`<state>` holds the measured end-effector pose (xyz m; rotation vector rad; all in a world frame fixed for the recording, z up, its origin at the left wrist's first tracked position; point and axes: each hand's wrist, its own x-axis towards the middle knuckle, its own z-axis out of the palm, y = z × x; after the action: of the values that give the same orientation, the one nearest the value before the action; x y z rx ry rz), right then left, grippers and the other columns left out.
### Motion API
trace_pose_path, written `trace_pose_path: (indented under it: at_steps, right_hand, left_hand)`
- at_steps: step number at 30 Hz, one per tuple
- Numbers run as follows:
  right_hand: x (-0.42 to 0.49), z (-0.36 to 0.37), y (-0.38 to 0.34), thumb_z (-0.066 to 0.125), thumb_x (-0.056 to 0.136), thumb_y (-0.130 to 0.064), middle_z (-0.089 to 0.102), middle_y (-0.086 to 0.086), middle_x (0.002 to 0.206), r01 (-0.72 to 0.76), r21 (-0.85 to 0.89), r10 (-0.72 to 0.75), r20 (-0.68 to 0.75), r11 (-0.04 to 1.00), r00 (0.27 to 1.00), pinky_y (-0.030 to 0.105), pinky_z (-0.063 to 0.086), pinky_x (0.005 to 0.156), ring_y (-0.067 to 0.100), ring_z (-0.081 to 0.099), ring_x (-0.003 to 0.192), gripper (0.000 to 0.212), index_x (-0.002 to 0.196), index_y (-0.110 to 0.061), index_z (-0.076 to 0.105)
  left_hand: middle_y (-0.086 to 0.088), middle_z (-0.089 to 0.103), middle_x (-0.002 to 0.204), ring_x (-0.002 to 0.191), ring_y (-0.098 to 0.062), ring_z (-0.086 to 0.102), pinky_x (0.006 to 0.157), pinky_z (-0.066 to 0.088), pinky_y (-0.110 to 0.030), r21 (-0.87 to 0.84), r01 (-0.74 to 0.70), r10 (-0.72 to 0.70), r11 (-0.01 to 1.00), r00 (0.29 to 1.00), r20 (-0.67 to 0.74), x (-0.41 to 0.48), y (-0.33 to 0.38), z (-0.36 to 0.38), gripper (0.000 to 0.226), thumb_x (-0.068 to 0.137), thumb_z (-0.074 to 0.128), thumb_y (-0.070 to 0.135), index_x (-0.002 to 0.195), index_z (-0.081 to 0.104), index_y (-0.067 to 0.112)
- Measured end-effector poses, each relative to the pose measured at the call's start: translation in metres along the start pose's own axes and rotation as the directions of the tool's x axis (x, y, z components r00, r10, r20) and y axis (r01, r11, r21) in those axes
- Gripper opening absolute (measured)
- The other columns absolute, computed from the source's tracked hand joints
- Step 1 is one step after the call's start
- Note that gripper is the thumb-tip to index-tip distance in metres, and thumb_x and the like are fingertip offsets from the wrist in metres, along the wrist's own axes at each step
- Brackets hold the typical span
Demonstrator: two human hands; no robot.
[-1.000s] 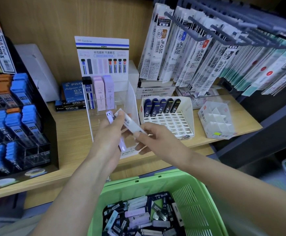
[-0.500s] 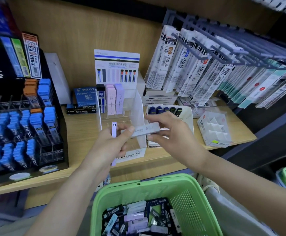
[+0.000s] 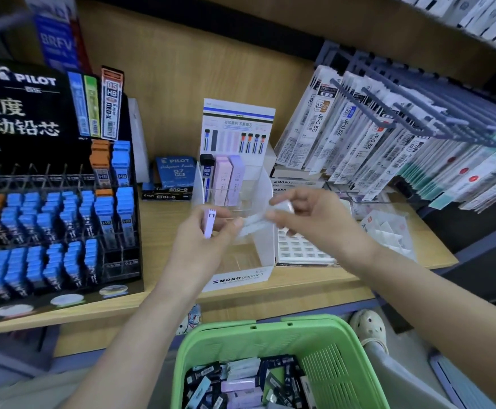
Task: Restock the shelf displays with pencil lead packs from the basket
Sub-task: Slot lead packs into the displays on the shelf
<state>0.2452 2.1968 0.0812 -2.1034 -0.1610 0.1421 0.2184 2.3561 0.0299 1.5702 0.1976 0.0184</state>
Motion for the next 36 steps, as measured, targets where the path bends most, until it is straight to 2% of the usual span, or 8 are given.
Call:
trace_pose_path:
  at_steps: [3, 6, 11, 15, 18, 20, 25, 36]
  right_hand:
    - [0.02, -0.011, -0.002, 0.068, 0.083, -0.02, 0.07, 0.013, 0.084, 0.091, -0.14, -0.124, -0.251, 0.986, 0.96, 0.036, 0.054, 0.07, 0.026, 0.061, 0.068, 0.008, 0.09, -0.022, 0.064]
    - [0.045, -0.017, 0.006, 0.058, 0.092, -0.016, 0.066, 0.0, 0.089, 0.112, -0.262, -0.199, -0.334, 0.958, 0.921, 0.019, 0.053, 0.072, 0.015, 0.063, 0.078, 0.018, 0.11, -0.014, 0.061]
    - [0.078, -0.007, 0.014, 0.055, 0.094, -0.013, 0.061, 0.006, 0.094, 0.126, -0.398, -0.245, -0.265, 0.909, 0.933, 0.031, 0.05, 0.08, 0.022, 0.061, 0.089, 0.014, 0.108, -0.011, 0.053]
    - [0.093, 0.005, 0.013, 0.061, 0.089, -0.007, 0.057, 0.003, 0.087, 0.229, -0.481, -0.334, -0.147, 0.847, 0.931, 0.007, 0.038, 0.067, 0.012, 0.05, 0.077, 0.01, 0.098, -0.007, 0.062]
    - [0.102, 0.005, 0.011, 0.06, 0.089, -0.004, 0.055, 0.002, 0.087, 0.253, -0.522, -0.347, -0.09, 0.815, 0.933, 0.002, 0.036, 0.064, 0.001, 0.047, 0.071, 0.009, 0.097, -0.006, 0.063]
    - [0.108, 0.002, 0.009, 0.058, 0.089, -0.002, 0.056, 0.001, 0.086, 0.265, -0.557, -0.352, -0.053, 0.787, 0.935, 0.006, 0.038, 0.065, -0.003, 0.048, 0.07, 0.012, 0.099, -0.005, 0.064]
    - [0.114, 0.006, 0.011, 0.059, 0.089, -0.003, 0.061, 0.005, 0.093, 0.305, -0.603, -0.321, 0.084, 0.737, 0.943, 0.032, 0.048, 0.08, 0.015, 0.053, 0.084, 0.012, 0.098, -0.006, 0.065]
    - [0.117, 0.017, 0.023, 0.061, 0.087, -0.004, 0.054, 0.007, 0.108, 0.317, -0.706, -0.478, -0.036, 0.634, 0.878, 0.043, 0.052, 0.071, 0.025, 0.059, 0.083, 0.014, 0.101, -0.007, 0.061]
  left_hand:
    - [0.001, 0.054, 0.088, 0.07, -0.009, 0.048, 0.065, 0.04, -0.026, 0.005, 0.181, -0.181, 0.984, 0.983, 0.018, 0.003, -0.001, -0.005, 0.016, 0.093, 0.054, 0.032, 0.099, 0.05, 0.018]
    - [-0.004, 0.048, 0.083, 0.059, -0.014, 0.037, 0.051, 0.027, -0.03, -0.079, 0.259, -0.257, 0.963, 0.966, 0.031, 0.007, -0.002, -0.008, 0.011, 0.094, 0.048, 0.025, 0.088, 0.04, 0.019]
    - [-0.001, 0.045, 0.074, 0.053, -0.013, 0.036, 0.047, 0.031, -0.024, -0.105, 0.221, -0.222, 0.97, 0.975, 0.007, 0.008, 0.003, -0.01, 0.014, 0.099, 0.039, 0.019, 0.085, 0.04, 0.018]
    - [0.001, 0.049, 0.072, 0.053, -0.013, 0.041, 0.046, 0.038, -0.019, 0.01, 0.127, -0.127, 0.992, 0.992, -0.009, 0.006, 0.002, -0.018, 0.018, 0.101, 0.037, 0.022, 0.086, 0.047, 0.017]
    - [0.004, 0.05, 0.069, 0.056, -0.012, 0.044, 0.051, 0.038, -0.02, 0.074, 0.107, -0.106, 0.991, 0.994, -0.029, 0.006, 0.003, -0.021, 0.021, 0.101, 0.039, 0.025, 0.083, 0.048, 0.02]
    - [0.005, 0.05, 0.069, 0.057, -0.012, 0.043, 0.052, 0.038, -0.021, 0.074, 0.12, -0.118, 0.99, 0.993, -0.021, 0.007, 0.003, -0.021, 0.02, 0.101, 0.039, 0.025, 0.084, 0.05, 0.02]
    - [0.004, 0.053, 0.075, 0.057, -0.012, 0.044, 0.052, 0.039, -0.022, 0.061, 0.134, -0.135, 0.989, 0.991, 0.01, 0.008, 0.002, -0.021, 0.017, 0.1, 0.04, 0.026, 0.088, 0.052, 0.025]
    - [-0.001, 0.051, 0.075, 0.051, -0.013, 0.043, 0.047, 0.041, -0.019, -0.013, 0.161, -0.16, 0.987, 0.987, 0.03, 0.01, 0.004, -0.021, 0.018, 0.099, 0.042, 0.025, 0.088, 0.056, 0.024]
